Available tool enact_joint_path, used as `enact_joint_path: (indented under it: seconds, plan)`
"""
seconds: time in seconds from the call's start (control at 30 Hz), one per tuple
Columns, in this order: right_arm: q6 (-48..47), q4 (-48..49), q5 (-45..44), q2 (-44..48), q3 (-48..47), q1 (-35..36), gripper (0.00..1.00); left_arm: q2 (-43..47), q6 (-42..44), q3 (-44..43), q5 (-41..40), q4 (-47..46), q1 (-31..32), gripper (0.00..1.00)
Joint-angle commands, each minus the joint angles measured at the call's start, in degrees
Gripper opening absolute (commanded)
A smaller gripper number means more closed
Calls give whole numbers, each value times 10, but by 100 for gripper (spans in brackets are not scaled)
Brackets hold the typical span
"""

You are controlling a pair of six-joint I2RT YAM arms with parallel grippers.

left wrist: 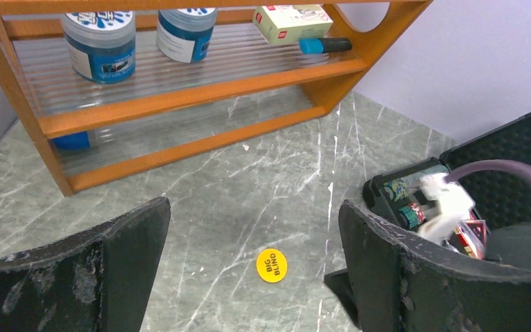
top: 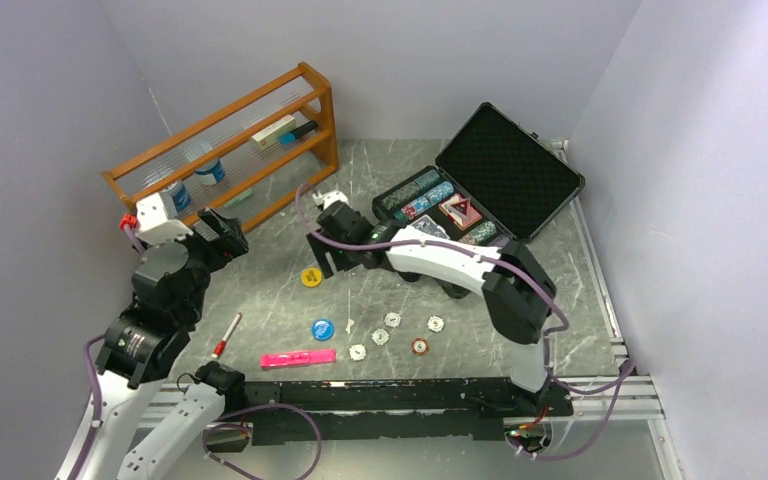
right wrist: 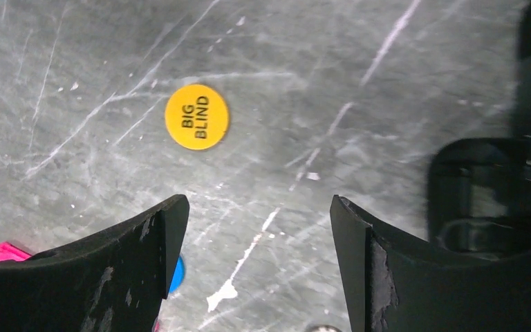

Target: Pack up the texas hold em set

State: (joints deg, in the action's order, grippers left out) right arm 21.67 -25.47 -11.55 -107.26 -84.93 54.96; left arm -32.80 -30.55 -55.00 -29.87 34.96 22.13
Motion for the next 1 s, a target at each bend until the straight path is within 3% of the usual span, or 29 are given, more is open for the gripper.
enact_joint_path:
  seconds: [0.0, 0.23, 0.6, 0.97]
  plan:
    - [3, 0, 10, -46, -58, 23, 79, 16, 37, -22, 19, -17, -1, 97]
    - [-7, -49, -1, -155, -168, 51, 78, 44, 65, -4, 85, -51, -2, 97]
    - [8, -80, 0, -233, -230, 53, 64, 51, 55, 6, 55, -26, -2, 97]
    - [3, -88, 0, -276, -264, 54, 63, 51, 51, 13, 40, -26, -2, 97]
